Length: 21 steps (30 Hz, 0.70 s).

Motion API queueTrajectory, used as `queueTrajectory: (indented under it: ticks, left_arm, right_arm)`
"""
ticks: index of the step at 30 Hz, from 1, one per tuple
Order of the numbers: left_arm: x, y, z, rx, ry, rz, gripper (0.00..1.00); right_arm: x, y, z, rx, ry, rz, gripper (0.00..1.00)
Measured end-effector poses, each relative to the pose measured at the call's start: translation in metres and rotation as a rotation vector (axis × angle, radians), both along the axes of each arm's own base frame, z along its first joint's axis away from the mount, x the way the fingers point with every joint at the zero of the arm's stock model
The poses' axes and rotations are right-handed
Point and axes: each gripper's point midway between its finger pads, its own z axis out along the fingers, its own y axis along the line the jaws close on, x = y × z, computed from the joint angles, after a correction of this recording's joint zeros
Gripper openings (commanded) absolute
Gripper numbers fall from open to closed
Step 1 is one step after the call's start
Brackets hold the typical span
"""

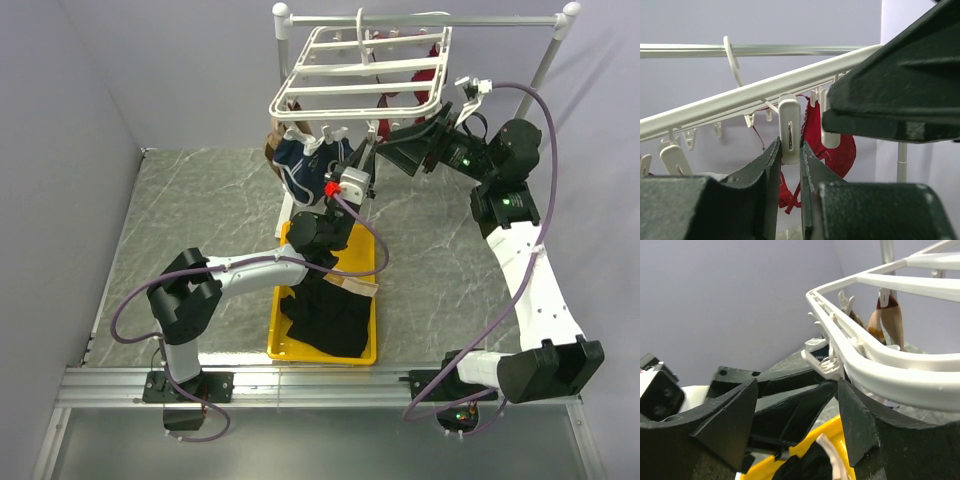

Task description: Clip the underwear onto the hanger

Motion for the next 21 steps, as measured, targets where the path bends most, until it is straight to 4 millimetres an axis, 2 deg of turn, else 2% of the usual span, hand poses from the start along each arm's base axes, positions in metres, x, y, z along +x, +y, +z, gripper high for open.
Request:
queueTrajectory:
  ticks: [8,11,13,18,21]
  left_arm:
    - [0.000,-0.002,-0.003,0.022,-0.014,-0.016,0.06]
    - [0.000,-0.004,-0.009,0.040,-0.013,-0.022,0.06]
    - [0.000,-0.006,-0.014,0.057,-0.013,-0.030,0.06]
    - [-0.003,-0.011,-0.018,0.078,-0.025,-0.050,0.07]
    - [-0.004,-0.012,-0.017,0.087,-0.036,-0.058,0.06]
  right_arm:
    - [0.017,0.003,-0.019,-0.018,-0.040,0.008,0.72]
    - [0.012,0.000,-0.024,-0.055,-0.097,-0.013,0.72]
    - [0.002,-0.002,-0.017,-0.069,-0.149,-0.017,0.72]
    - [-0.022,-0.003,0.017,-0.052,-0.322,-0.015,0.69]
    - [-0.028,-0.001,0.024,-0.046,-0.376,-0.001,0.67]
